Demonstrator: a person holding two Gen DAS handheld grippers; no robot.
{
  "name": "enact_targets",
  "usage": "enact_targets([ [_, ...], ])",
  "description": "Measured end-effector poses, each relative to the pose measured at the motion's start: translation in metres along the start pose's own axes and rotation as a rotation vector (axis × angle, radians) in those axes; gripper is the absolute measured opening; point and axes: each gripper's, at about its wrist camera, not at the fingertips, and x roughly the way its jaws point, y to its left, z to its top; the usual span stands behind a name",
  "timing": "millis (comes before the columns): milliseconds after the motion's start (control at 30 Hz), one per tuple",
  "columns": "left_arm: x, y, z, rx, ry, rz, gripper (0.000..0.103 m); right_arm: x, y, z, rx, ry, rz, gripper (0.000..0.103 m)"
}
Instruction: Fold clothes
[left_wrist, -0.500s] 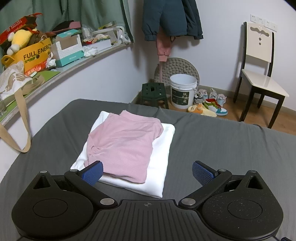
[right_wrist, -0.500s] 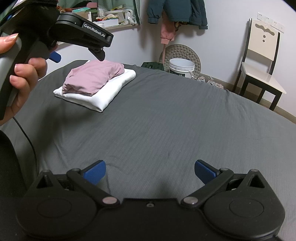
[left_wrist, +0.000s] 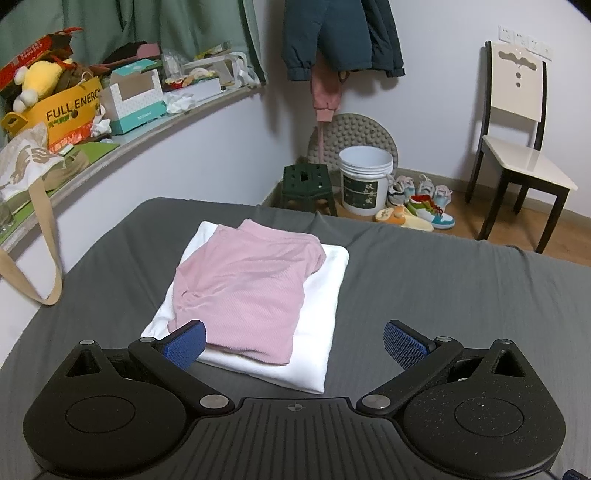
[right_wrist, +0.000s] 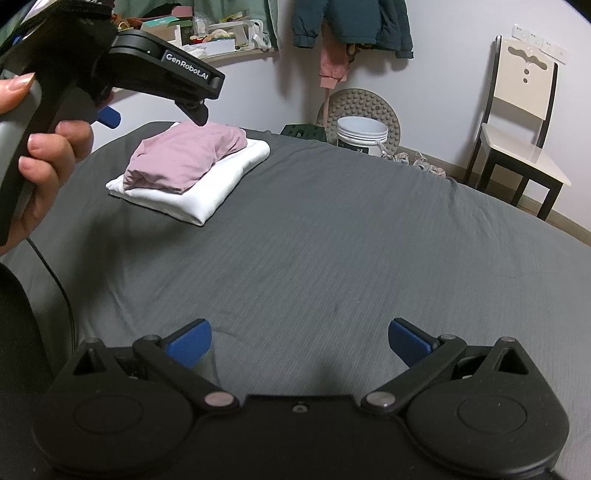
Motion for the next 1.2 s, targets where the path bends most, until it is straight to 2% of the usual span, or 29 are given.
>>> enact_targets([
  [533,0.001,-0.003,-0.002,0.011,0.018,0.005,0.103,-0.003,-0.002,0.002,0.013,-0.004,-0.009,0.103],
  [700,0.003,-0.011,-0.004,0.037,0.025,-0.003,0.103,-0.002,-0.014,0.007,0.047,-0.004,-0.032,0.103],
  [800,0.006,-0.021,-0.004,0.035,-0.002,-0.079,0.103,-0.002,-0.033,0.015,0.077,-0.035,-0.079,0.103],
  [967,0.013,-0.055,-0.023,0.07,-0.131,-0.367,0.103,0.014,-0.082,0.025,0.189,-0.103,-0.2,0.103],
  [1033,0.022,-0.073,-0.032,0.075,-0.136,-0.447,0.103,0.03,-0.103,0.024,0.235,-0.104,-0.258,0.103],
  [1100,0.038,-0.092,-0.038,0.077,-0.103,-0.468,0.103,0.047,-0.117,0.02,0.264,-0.109,-0.291,0.103],
  [1200,0.062,-0.12,-0.05,0.131,-0.097,-0.413,0.103,0.06,-0.138,0.006,0.279,-0.163,-0.335,0.103],
])
